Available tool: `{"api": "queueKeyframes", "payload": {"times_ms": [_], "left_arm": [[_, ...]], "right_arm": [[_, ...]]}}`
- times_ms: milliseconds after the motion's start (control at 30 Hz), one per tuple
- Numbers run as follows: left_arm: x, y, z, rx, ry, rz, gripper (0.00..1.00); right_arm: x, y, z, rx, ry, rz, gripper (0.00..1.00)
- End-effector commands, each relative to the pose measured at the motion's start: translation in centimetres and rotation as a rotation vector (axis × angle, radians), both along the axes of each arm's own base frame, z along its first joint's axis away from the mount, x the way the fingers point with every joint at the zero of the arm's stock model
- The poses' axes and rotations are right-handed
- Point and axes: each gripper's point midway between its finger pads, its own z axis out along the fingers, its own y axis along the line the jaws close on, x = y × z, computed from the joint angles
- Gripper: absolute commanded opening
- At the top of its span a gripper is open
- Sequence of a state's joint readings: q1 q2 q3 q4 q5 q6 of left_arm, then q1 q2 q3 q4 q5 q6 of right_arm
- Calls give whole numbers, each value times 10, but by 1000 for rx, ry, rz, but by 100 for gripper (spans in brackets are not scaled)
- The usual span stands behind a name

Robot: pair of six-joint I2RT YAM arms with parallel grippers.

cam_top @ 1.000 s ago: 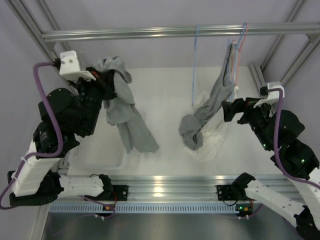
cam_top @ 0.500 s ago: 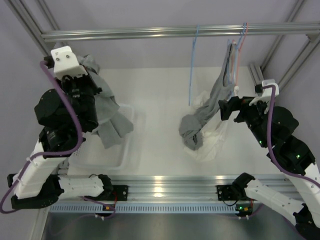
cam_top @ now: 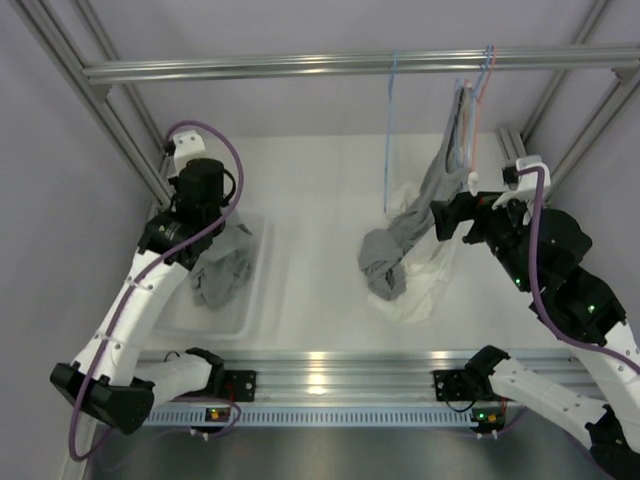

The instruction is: Remove the tank top from the hanger

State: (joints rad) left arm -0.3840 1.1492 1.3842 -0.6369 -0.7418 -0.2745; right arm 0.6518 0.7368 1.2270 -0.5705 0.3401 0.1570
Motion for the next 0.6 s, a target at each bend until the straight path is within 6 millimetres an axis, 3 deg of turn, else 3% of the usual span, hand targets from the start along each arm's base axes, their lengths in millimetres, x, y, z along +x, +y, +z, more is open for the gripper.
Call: {"api": "queueKeyframes", "payload": {"times_ms": [0,133,167,333,367,400,433,467,533,567], "left_arm": [[-12,-10,-40,-154,21,-5,0],[-34,-15,-80,-261,53,-4,0],[-39,-20,-88,-297,61,-27,4],[-64,-3,-118,-301,101,50,7],[-65,-2,-120,-291,114,63,13],[-66,1,-123,-279,123,79,29],[-66,1,-130,-269,152,82,98],[-66,-1,-132,-269,167,75,99],[-66,-12,-133,-289,198,15,99],[-67,-16,-131,-295,209,-16,99]], "right_arm": [[9,3,15,14,-36,-10,99],[12,-2,17,24,-33,-44,99],[11,-5,24,34,-42,-59,99],[18,1,40,24,-33,-46,99],[16,1,51,33,-46,-39,98],[17,4,55,32,-50,-28,97],[22,8,56,24,-43,-24,97],[23,6,67,30,-56,-33,96],[37,7,65,-11,-30,-66,96],[41,-1,80,-7,-48,-92,94]]}}
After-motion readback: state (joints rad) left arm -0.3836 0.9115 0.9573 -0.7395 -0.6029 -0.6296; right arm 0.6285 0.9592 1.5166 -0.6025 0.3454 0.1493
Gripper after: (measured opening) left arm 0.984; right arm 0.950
